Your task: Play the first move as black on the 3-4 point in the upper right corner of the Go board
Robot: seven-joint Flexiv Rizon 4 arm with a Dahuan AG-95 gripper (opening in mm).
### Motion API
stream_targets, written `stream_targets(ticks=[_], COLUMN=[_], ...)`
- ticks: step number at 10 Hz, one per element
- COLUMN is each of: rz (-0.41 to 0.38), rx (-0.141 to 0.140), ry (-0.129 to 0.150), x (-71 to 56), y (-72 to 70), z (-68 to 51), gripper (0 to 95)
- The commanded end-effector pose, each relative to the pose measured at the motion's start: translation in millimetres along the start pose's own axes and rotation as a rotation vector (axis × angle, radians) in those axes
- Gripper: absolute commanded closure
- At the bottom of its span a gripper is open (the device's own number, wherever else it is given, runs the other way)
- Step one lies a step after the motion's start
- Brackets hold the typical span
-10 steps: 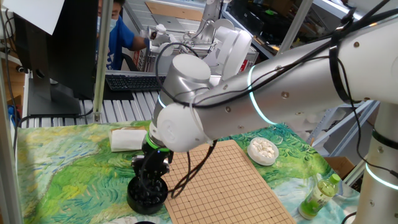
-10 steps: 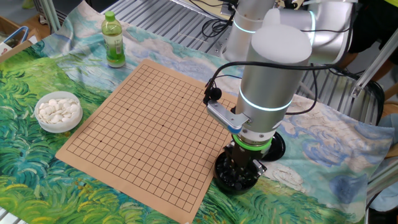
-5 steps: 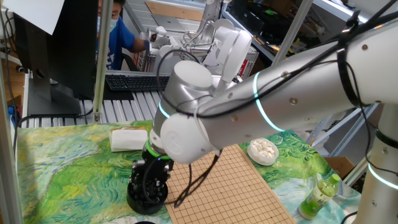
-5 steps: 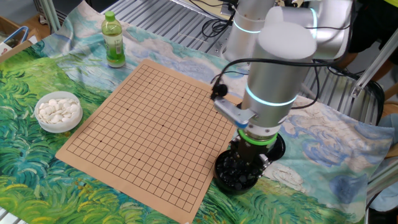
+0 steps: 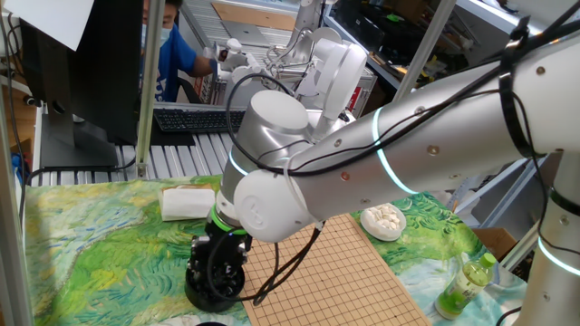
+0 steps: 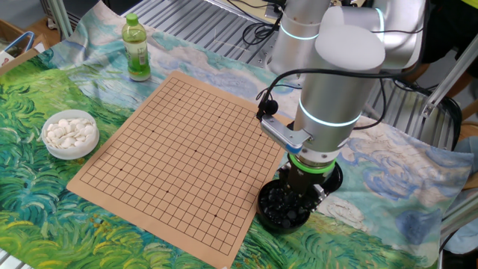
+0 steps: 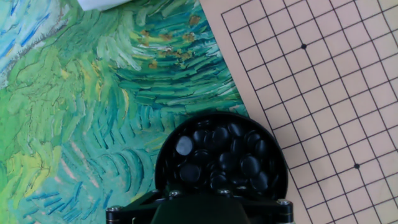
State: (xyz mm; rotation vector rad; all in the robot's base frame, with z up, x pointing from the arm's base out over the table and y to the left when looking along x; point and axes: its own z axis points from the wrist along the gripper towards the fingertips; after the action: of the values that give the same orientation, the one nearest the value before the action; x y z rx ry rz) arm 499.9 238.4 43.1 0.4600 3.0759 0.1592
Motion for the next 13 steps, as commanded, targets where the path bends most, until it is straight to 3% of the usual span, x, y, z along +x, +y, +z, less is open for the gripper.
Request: stream_targets(ticks=[1, 7, 11, 12, 13], rz=[-0.002, -0.021, -0.042, -0.043, -0.05], rx=[0.001, 0.035, 0.039, 0.051, 0.093], ry=[0.0, -0.016, -0.013, -0.016, -0.031], x=[0.7, -5.8, -13.0, -13.1, -13.3], y=[-0.8, -0.6, -13.6, -14.9, -15.2], z=[-1.1, -9.1, -16.7, -17.5, -17.4], gripper=[76.0, 76.0, 76.0, 76.0, 76.0])
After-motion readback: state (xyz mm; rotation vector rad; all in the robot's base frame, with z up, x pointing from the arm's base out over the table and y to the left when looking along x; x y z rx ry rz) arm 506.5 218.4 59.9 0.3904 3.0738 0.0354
